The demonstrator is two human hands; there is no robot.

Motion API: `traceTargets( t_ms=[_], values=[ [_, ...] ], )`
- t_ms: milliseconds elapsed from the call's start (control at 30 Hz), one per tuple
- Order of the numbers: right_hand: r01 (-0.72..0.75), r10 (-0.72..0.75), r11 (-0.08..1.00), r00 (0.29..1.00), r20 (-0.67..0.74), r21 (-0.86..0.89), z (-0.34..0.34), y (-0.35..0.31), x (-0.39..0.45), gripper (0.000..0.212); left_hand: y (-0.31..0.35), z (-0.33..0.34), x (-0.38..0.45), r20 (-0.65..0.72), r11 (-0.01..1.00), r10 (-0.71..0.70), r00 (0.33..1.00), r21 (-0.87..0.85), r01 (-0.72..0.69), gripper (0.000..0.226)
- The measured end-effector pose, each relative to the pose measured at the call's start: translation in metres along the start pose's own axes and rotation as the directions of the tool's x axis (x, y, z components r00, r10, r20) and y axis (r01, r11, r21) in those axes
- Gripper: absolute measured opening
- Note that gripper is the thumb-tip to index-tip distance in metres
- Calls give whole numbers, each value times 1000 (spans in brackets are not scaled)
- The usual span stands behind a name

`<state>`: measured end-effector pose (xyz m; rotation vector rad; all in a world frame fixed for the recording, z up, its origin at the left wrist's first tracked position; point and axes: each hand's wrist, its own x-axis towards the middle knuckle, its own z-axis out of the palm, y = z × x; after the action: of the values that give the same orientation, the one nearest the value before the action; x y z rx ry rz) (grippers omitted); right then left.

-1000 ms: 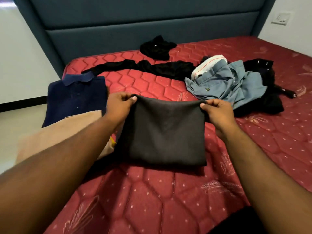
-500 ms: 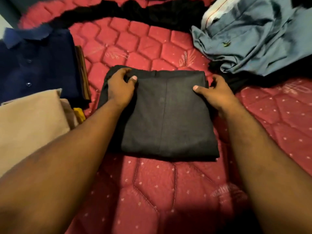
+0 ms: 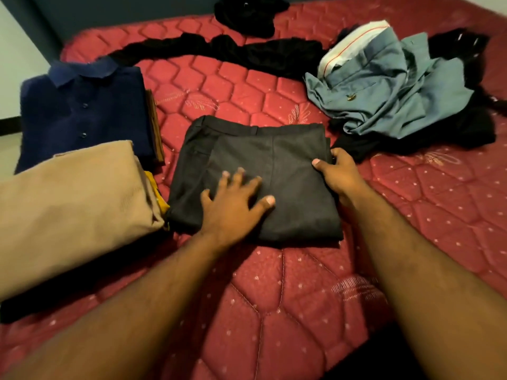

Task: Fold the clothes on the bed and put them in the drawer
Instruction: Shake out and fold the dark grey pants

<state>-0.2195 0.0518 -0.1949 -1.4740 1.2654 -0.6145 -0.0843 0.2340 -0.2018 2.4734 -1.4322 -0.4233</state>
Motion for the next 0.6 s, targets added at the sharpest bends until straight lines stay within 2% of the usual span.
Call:
traceTargets(
  t_ms=[67,100,133,167,200,233,267,333,367,400,433,500,533,600],
  values=[
    [22,-23,1000,999,-34,-18,0,1,6,16,-11,-27,30,-203,981,-193,960,-73,182,69],
    [27,-28,999,999,-47,-30,1,1,9,16,-23,-36,47,-246,932,-352,903,-175,316,78],
    [31,-34,999,998,-60,-44,3,2,14,17,-35,-45,64,-219,836,-525,823,-316,449,91],
    [35,-40,998,996,-74,-60,4,2,17,17,-49,-51,80,-133,704,-654,745,-468,534,103],
    [41,-47,996,996,-80,-78,6,3,21,17,-60,-56,91,-20,575,-711,703,-592,564,108],
    [44,-51,994,996,-75,-99,7,2,27,17,-68,-60,101,110,482,-695,710,-662,574,102],
    [47,-55,993,996,-69,-110,8,2,33,17,-67,-63,105,228,437,-627,745,-689,578,84],
    [63,-68,995,996,-52,-83,14,-3,45,16,-59,-72,111,351,426,-504,789,-694,581,49],
    [84,-87,994,995,-43,-71,18,-7,50,16,-53,-75,114,379,412,-474,795,-703,580,41],
    [107,-109,993,993,-42,-52,22,-12,57,16,-49,-75,120,366,396,-452,814,-735,550,40],
    [141,-143,989,989,-38,-41,25,-20,59,16,-48,-74,122,296,401,-448,843,-776,486,39],
    [215,-216,974,976,-18,-65,38,-38,72,19,-54,-68,131,73,508,-473,878,-792,339,51],
    [248,-249,963,968,-5,-103,46,-49,80,20,-59,-69,136,-17,563,-479,878,-773,293,56],
    [310,-319,925,948,-4,-219,62,-71,102,21,-72,-78,151,-145,599,-510,848,-767,229,54]
  ],
)
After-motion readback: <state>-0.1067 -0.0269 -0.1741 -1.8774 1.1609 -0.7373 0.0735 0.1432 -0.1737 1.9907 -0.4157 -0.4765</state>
